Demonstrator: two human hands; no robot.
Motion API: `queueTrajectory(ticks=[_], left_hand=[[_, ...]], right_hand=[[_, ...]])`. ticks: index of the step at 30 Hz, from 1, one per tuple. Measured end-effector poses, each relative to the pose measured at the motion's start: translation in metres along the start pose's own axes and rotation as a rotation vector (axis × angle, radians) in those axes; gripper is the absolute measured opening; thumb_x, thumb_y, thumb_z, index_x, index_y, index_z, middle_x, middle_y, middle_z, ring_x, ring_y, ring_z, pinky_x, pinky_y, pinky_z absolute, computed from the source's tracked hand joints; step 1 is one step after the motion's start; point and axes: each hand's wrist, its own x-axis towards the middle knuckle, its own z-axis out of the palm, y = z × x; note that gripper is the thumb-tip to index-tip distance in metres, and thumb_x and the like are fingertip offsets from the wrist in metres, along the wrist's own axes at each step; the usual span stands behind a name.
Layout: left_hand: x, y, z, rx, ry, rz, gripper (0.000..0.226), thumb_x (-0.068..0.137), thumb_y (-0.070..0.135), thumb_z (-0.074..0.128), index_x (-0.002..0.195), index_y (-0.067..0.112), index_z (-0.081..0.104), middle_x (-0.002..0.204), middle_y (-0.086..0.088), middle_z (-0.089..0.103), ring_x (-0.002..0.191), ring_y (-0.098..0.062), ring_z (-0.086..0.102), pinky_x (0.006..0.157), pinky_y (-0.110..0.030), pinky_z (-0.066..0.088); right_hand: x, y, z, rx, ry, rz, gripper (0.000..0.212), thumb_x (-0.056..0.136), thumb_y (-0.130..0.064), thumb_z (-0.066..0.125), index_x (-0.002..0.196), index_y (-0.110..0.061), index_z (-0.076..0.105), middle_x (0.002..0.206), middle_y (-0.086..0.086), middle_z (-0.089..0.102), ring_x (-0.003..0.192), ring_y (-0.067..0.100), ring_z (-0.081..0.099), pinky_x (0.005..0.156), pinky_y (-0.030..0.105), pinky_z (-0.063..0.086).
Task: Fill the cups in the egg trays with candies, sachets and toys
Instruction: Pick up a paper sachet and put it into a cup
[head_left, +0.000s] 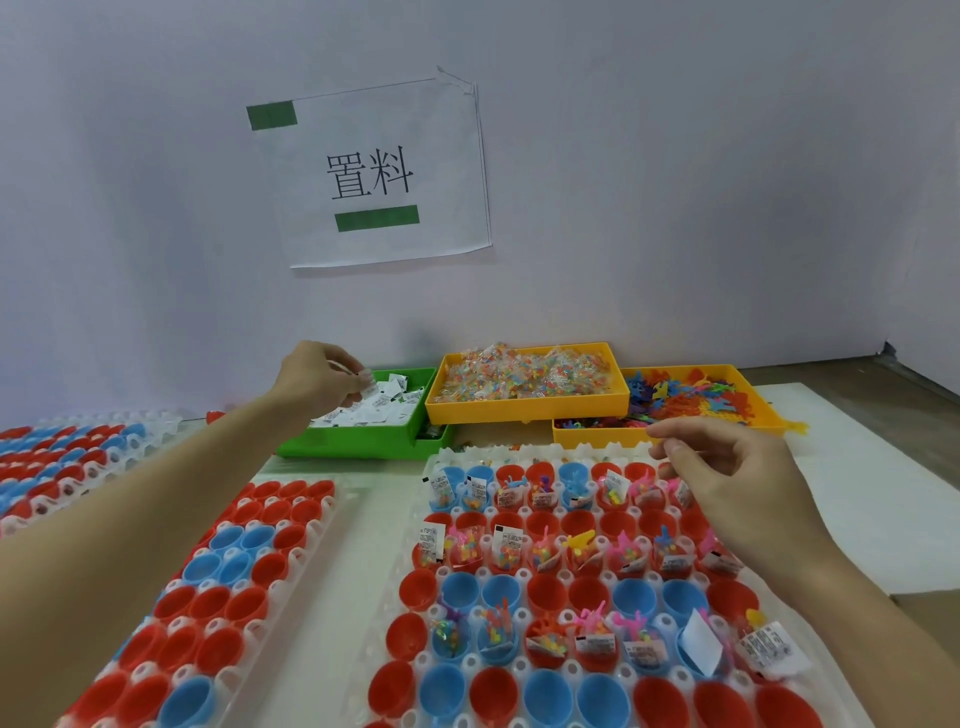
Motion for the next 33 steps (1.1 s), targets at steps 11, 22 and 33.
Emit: queueTrajectory(ticks=[11,22,33], left_hand=[[-0.16,0.011,0.014,-0.236,-0.185,0.315,0.01,0.089,0.007,0.069,0.083,0.015,0.071,0.078,0.002,0.073,0.071,-0.007,0.066,0.065,-0.02,0.053],[-0.2,-0.008,0.013,-0.066,-0.547,0.376,0.008,0.087,0.01,0.071,0.086,0.017,0.075,0.081,0.004,0.071,0.073,-0.015,0.064,0.075,-0.034,0.056],[-0.205,-0.008,0.014,0.077,-0.566,0.395,0.008,0.084,0.017,0.073,0.084,0.026,0.074,0.079,0.013,0.067,0.068,-0.005,0.059,0.071,-0.027,0.055]], right_hand=[[-0.001,-0.004,-0.001,0.015,-0.014,-0.018,0.028,0.097,-0.011,0.06,0.092,-0.037,0.071,0.087,-0.011,0.073,0.085,0.009,0.069,0.073,0.023,0.052],[-0.001,-0.004,-0.002,-0.018,-0.024,-0.058,0.028,0.095,-0.01,0.062,0.092,-0.037,0.073,0.087,-0.01,0.074,0.079,-0.001,0.068,0.069,0.009,0.053],[-0.002,-0.005,-0.003,-0.035,-0.023,-0.052,0.028,0.095,-0.009,0.062,0.092,-0.035,0.073,0.087,-0.009,0.074,0.08,-0.001,0.067,0.07,0.009,0.053]])
